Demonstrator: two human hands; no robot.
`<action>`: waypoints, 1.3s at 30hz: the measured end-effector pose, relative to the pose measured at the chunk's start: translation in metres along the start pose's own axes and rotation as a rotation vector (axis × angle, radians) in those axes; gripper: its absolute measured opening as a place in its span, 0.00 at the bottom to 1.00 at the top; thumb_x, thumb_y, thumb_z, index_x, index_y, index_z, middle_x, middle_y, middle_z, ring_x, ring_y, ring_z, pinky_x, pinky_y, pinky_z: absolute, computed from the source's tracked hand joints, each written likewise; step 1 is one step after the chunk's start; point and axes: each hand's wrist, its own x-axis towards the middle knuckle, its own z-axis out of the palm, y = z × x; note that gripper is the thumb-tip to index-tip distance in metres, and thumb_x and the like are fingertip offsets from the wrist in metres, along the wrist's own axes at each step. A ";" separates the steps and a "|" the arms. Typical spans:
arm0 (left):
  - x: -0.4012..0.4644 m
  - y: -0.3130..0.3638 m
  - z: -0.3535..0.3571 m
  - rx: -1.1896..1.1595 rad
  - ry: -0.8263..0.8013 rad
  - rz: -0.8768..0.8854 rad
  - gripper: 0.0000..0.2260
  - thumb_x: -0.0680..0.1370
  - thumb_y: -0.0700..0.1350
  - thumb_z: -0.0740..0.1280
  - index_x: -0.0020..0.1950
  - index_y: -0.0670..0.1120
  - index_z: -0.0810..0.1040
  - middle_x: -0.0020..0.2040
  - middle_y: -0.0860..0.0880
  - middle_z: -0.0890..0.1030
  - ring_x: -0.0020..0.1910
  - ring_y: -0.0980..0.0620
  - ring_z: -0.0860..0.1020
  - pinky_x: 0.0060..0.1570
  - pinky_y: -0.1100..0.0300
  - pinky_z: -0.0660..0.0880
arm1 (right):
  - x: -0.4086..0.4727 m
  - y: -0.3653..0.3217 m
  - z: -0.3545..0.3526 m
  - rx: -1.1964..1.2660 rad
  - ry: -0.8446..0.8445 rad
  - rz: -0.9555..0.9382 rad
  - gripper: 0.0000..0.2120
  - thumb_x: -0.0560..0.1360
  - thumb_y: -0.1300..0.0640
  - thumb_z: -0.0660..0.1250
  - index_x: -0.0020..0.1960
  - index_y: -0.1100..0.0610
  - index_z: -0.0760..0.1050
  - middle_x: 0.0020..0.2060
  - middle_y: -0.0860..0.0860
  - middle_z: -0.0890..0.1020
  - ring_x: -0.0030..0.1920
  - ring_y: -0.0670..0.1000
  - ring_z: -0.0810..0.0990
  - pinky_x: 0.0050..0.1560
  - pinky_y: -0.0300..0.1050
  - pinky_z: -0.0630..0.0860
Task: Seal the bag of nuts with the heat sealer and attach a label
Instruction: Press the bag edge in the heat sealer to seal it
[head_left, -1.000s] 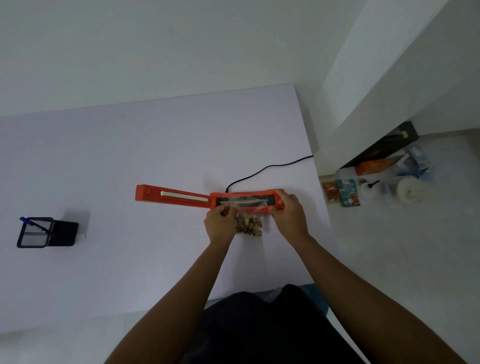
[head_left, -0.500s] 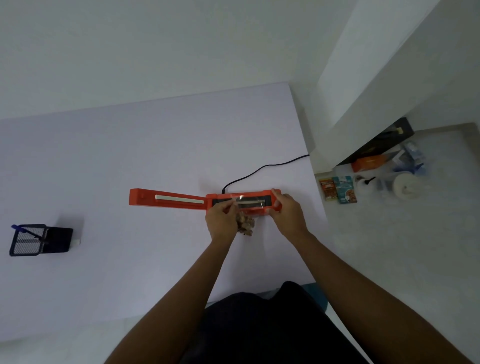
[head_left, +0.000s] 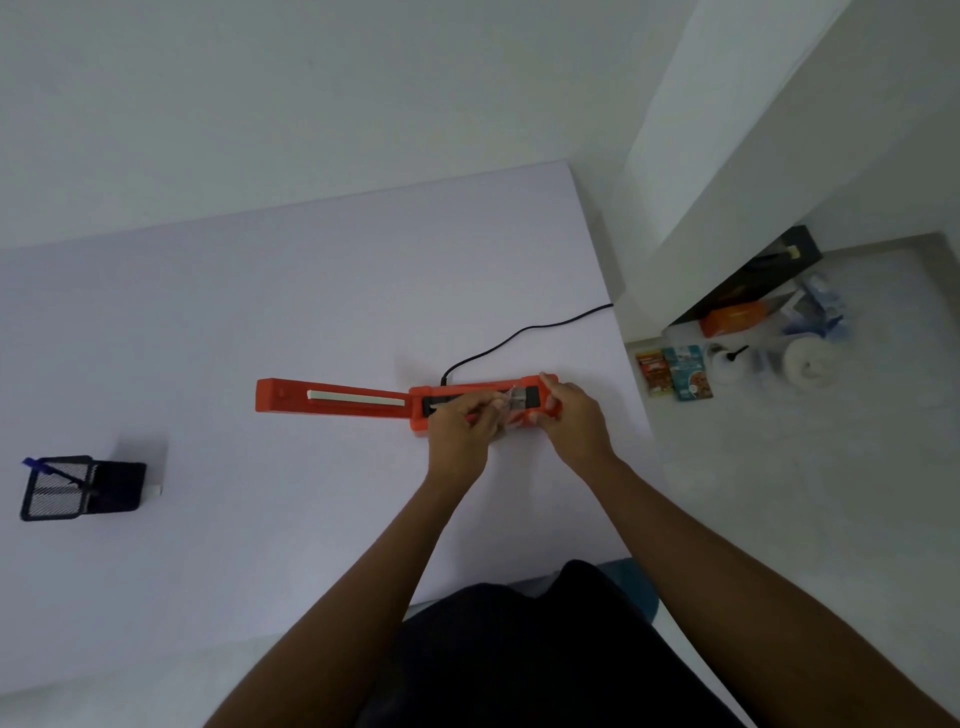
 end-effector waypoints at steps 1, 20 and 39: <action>-0.003 0.001 -0.002 -0.002 -0.001 0.008 0.05 0.79 0.39 0.68 0.48 0.43 0.84 0.36 0.51 0.82 0.34 0.56 0.81 0.40 0.61 0.81 | 0.000 0.000 0.000 0.001 -0.001 -0.004 0.31 0.74 0.60 0.75 0.75 0.56 0.70 0.48 0.50 0.76 0.50 0.49 0.77 0.58 0.43 0.77; -0.045 -0.021 -0.082 -0.194 0.056 -0.206 0.09 0.82 0.46 0.63 0.50 0.44 0.80 0.47 0.47 0.85 0.48 0.47 0.83 0.52 0.50 0.81 | -0.071 -0.053 0.017 1.086 -0.448 0.369 0.15 0.78 0.60 0.57 0.57 0.63 0.80 0.48 0.59 0.83 0.51 0.58 0.81 0.58 0.60 0.75; -0.079 -0.113 -0.303 -0.320 0.264 -0.315 0.10 0.81 0.46 0.65 0.49 0.42 0.83 0.44 0.44 0.85 0.45 0.44 0.84 0.46 0.49 0.83 | -0.111 -0.224 0.189 0.708 -0.521 0.255 0.12 0.83 0.56 0.62 0.54 0.60 0.84 0.52 0.55 0.87 0.54 0.55 0.86 0.53 0.56 0.84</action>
